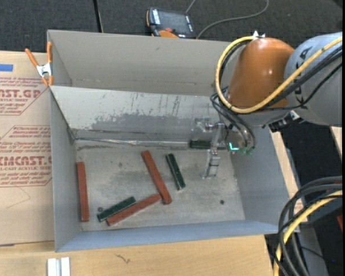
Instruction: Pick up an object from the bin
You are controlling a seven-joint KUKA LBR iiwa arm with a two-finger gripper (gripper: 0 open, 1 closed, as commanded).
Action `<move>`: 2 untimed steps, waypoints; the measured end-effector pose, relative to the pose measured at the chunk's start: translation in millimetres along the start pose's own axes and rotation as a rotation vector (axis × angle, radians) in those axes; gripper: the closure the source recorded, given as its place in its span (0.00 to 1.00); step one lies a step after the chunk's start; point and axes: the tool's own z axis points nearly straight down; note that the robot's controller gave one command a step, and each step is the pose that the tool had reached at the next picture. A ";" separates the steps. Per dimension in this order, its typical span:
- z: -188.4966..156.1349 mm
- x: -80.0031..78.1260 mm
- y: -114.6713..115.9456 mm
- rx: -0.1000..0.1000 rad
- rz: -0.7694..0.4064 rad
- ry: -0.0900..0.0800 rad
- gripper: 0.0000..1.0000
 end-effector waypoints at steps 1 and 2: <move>97.8 -20.7 60.5 -0.002 -0.085 -0.001 0.00; 121.4 72.0 105.3 -0.002 -0.113 0.001 0.00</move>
Offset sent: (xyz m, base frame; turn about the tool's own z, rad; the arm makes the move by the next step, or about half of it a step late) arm 0.0217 0.0569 -0.0927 -0.0805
